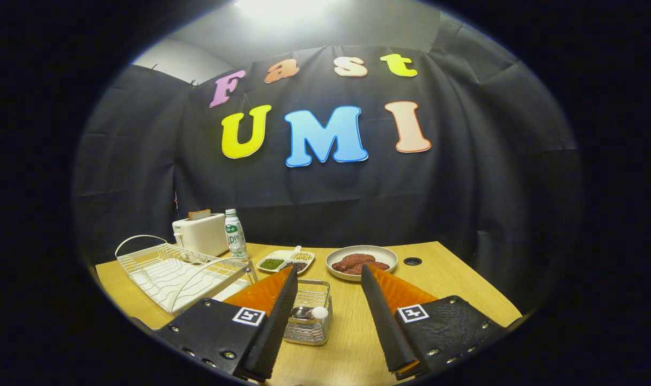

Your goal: Take the plate from the dish rack, then take the spoon from the basket and place it into the plate.

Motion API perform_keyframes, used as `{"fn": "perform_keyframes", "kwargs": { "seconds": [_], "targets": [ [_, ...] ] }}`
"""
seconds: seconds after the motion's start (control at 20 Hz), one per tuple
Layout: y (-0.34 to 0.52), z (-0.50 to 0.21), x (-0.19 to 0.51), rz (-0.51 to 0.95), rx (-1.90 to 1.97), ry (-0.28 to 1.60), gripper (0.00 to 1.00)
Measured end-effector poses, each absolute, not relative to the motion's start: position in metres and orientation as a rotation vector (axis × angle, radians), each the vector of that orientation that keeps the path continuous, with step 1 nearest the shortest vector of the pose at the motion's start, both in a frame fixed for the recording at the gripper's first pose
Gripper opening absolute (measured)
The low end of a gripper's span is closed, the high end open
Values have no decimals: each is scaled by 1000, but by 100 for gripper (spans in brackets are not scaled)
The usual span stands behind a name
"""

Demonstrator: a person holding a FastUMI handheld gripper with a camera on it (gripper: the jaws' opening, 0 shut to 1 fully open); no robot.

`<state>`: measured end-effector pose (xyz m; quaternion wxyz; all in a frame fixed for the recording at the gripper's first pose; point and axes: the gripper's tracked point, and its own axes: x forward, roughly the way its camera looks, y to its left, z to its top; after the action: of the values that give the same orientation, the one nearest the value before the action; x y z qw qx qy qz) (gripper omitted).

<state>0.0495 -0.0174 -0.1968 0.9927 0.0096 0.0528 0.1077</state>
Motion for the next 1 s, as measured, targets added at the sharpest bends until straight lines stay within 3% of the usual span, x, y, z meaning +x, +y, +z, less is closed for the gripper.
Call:
{"fn": "perform_keyframes", "kwargs": {
  "seconds": [0.15,0.2,0.3,0.35,0.5,0.55,0.65,0.7,1.0],
  "targets": [
    [-10,-211,67,206,8,105,75],
    [-6,-215,70,209,19,113,69],
    [-6,-227,73,207,23,135,68],
    [-3,-233,76,219,31,154,63],
    [7,-227,66,261,67,174,21],
    [6,-225,69,260,37,169,15],
    [6,-221,67,247,-8,172,15],
    [7,-217,65,244,-13,182,10],
    [-1,-170,58,204,-10,171,10]
  ]
}}
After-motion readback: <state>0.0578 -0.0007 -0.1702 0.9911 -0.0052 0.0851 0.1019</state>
